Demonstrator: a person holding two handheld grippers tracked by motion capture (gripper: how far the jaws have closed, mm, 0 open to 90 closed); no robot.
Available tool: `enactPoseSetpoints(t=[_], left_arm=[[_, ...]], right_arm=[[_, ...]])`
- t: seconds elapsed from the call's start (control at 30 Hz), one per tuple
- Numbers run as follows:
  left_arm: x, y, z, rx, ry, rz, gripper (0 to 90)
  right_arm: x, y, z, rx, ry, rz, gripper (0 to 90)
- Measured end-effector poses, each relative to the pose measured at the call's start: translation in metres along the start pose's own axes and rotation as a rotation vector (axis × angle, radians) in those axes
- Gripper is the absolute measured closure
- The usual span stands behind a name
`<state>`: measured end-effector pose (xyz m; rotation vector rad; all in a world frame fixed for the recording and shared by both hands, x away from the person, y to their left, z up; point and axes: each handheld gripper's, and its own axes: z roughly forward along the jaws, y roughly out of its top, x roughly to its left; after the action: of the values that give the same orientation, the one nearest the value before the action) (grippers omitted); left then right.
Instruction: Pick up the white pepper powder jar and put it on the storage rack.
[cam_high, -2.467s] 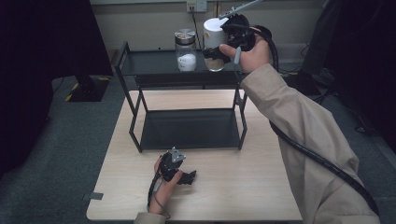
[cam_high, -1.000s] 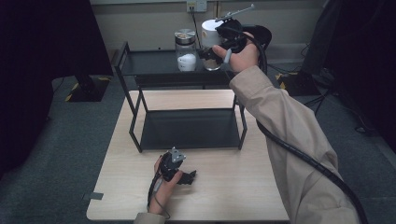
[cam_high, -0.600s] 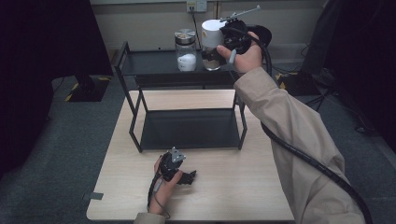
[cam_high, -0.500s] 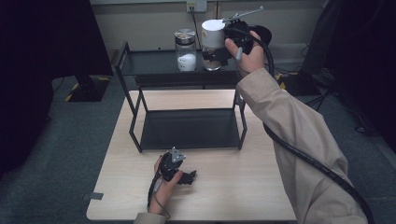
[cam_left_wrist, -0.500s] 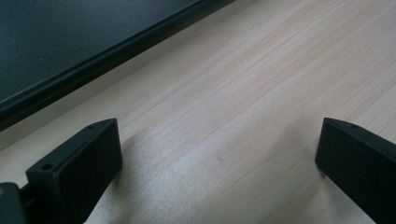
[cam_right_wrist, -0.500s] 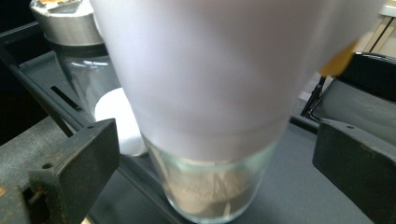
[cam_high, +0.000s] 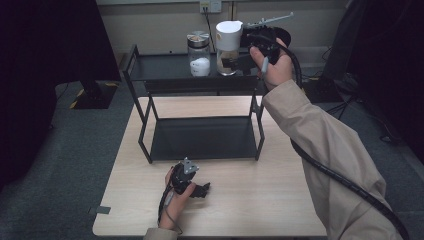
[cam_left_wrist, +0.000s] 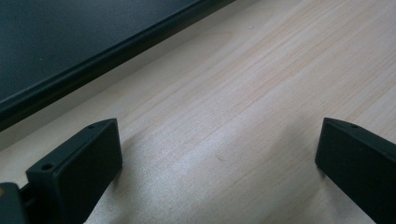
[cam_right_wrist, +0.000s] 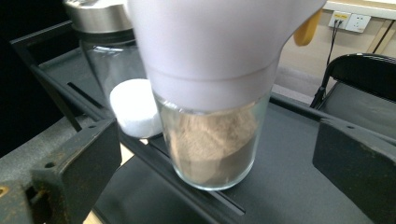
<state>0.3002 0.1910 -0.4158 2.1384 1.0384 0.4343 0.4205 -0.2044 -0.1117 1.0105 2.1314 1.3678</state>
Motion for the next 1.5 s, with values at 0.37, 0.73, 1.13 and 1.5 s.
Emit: enactPoseSetpoints(t=[0.37,0.73,1.13,1.5], left_arm=[[0.000,0.000,0.000,0.000,0.000,0.000,0.1],[0.000,0.000,0.000,-0.001,0.000,0.000,0.1],[0.000,0.000,0.000,0.000,0.000,0.000,0.0],[0.000,0.000,0.000,0.000,0.001,0.000,0.0]], right_arm=[[0.010,-0.008,-0.008,0.005,0.014,-0.025,0.6],[0.011,-0.019,-0.018,-0.002,0.025,-0.029,0.7],[0.011,-0.038,-0.026,-0.007,0.054,-0.024,0.7],[0.009,-0.057,-0.030,0.003,0.072,-0.025,0.6]])
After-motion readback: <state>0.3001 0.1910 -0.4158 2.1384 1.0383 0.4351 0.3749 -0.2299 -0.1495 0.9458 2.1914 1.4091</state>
